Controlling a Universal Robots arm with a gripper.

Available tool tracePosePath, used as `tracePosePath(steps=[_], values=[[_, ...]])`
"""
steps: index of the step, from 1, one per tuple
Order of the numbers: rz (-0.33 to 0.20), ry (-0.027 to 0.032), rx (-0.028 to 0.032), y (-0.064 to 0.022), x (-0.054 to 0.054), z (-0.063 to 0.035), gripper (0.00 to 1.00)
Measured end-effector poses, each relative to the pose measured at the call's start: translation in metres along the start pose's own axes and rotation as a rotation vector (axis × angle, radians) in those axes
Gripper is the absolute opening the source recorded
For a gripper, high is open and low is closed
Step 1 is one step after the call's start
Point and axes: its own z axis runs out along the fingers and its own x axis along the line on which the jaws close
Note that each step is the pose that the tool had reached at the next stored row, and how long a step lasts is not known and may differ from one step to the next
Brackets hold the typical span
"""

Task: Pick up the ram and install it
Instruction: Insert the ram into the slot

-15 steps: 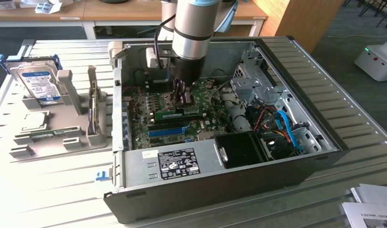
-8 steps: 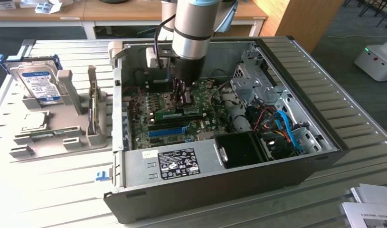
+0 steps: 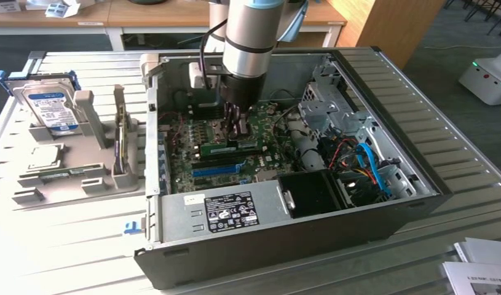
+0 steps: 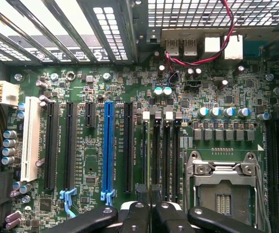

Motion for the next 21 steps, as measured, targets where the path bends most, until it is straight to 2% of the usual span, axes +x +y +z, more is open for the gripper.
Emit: tracePosePath(steps=[17, 20, 21], values=[[0.0, 0.0, 0.0, -0.0001, -0.0001, 0.0012, 0.12], [0.0, -0.0002, 0.0, -0.0001, -0.0001, 0.0012, 0.13], [0.0, -0.0001, 0.0, -0.0001, -0.0001, 0.0012, 0.19]])
